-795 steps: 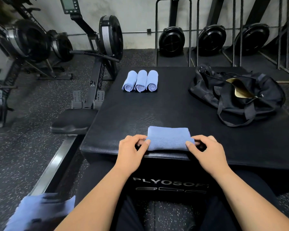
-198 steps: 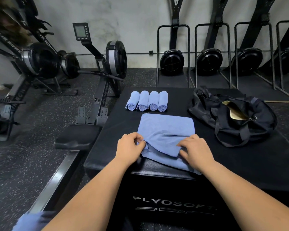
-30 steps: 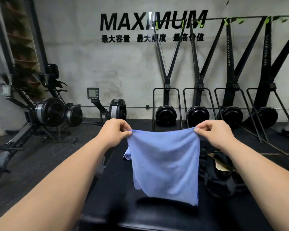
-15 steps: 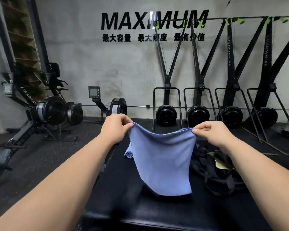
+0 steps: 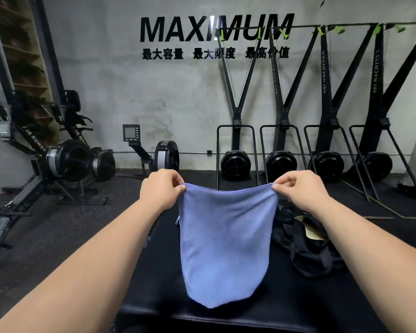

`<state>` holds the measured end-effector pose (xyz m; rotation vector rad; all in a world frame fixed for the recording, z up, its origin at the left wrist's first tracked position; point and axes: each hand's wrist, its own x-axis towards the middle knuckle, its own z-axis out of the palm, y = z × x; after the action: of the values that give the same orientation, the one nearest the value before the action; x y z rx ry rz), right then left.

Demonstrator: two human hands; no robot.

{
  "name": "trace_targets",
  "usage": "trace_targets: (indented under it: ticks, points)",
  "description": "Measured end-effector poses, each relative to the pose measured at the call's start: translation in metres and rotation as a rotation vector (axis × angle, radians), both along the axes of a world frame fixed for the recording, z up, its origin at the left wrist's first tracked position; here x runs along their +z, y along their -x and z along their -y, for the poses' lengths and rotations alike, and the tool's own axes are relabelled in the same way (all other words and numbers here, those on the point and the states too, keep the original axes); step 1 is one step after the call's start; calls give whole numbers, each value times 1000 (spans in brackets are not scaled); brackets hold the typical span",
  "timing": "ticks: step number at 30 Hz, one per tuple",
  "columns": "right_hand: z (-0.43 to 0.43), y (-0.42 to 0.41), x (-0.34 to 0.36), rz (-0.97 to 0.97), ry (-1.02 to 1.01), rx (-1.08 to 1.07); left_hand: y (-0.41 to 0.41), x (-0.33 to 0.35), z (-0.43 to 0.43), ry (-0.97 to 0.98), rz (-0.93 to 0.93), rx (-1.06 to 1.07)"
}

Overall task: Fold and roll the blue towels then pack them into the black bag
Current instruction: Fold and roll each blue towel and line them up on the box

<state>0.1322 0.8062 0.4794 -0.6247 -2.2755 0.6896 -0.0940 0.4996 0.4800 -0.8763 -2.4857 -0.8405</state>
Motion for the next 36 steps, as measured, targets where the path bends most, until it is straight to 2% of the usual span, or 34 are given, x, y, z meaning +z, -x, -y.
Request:
trace_targets:
  ticks: [3, 6, 10, 14, 18, 21, 24, 27, 30, 36]
  points:
    - [3, -4, 3, 2, -57, -45, -1, -4, 4, 26, 5, 39]
    - [4, -3, 5, -71, 8, -24, 6, -2, 9, -132, 150, -56]
    - [2, -11, 10, -209, 331, 165, 10, 8, 22, -255, 314, -207]
    - [-9, -19, 12, -199, 506, 304, 3, 15, 36, -349, 486, -377]
    - [-8, -26, 17, -252, 754, 520, 4, 19, 46, -505, 766, -625]
    - [-1, -29, 21, -236, 822, 579, 3, 19, 45, -540, 881, -745]
    - [-8, -23, 6, -159, 786, 437, 8, 1, 38, -502, 858, -622]
    - [-18, -19, -33, 115, 487, 217, 21, -40, 29, -193, 617, -309]
    - [-21, -12, -82, 225, 302, 176, 26, -95, 14, 11, 499, -211]
    - [-21, 6, -152, 220, 354, 5, 13, -152, -11, 26, 463, -20]
